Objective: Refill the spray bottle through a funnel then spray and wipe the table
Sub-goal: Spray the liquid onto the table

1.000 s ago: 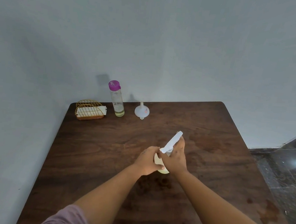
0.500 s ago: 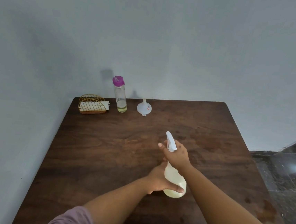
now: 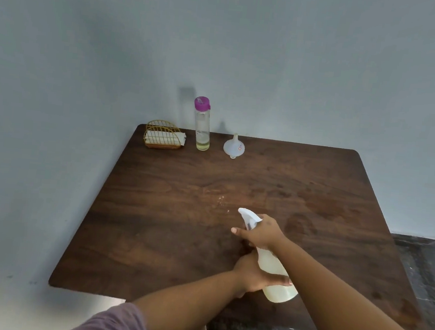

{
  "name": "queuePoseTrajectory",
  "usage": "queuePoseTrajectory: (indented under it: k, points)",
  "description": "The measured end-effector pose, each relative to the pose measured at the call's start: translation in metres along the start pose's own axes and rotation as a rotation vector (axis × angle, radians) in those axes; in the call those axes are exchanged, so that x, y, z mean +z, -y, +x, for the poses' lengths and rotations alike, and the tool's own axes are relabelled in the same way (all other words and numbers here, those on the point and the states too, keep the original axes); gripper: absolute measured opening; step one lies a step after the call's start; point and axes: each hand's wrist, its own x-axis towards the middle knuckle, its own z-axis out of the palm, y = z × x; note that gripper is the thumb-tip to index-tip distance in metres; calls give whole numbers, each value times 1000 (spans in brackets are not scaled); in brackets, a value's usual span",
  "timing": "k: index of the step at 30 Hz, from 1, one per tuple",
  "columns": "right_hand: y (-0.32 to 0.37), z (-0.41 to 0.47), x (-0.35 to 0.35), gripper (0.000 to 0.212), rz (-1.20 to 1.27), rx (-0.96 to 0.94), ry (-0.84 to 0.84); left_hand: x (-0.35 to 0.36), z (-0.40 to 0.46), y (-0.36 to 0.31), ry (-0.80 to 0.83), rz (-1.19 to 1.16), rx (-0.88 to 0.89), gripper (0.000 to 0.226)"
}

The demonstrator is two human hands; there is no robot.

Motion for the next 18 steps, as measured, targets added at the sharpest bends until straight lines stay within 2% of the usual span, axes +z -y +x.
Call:
queuePoseTrajectory:
  k: [2,5,7,9,13,16,18]
  points:
    - [-1,-3,1,54,-7,-3,0,-1,-5,-1,3,18,5,86]
    - [-5,-5,3,55,26,8,-85,2,-12,-6,11,25,14,107]
    - [-9,-7,3,57,77,35,-123,4,-12,-7,27,38,26,112]
    - [-13,-10,0,56,75,28,-135,5,-12,-5,54,45,30,107]
    - [-21,-19,-10,51,82,29,-199,6,-11,-10,98,81,19,83]
    - [-27,-22,-16,44,236,79,-323,8,-7,-16,122,119,47,82]
    - [-29,-24,-22,51,310,126,-361,12,-5,-20,139,131,56,81]
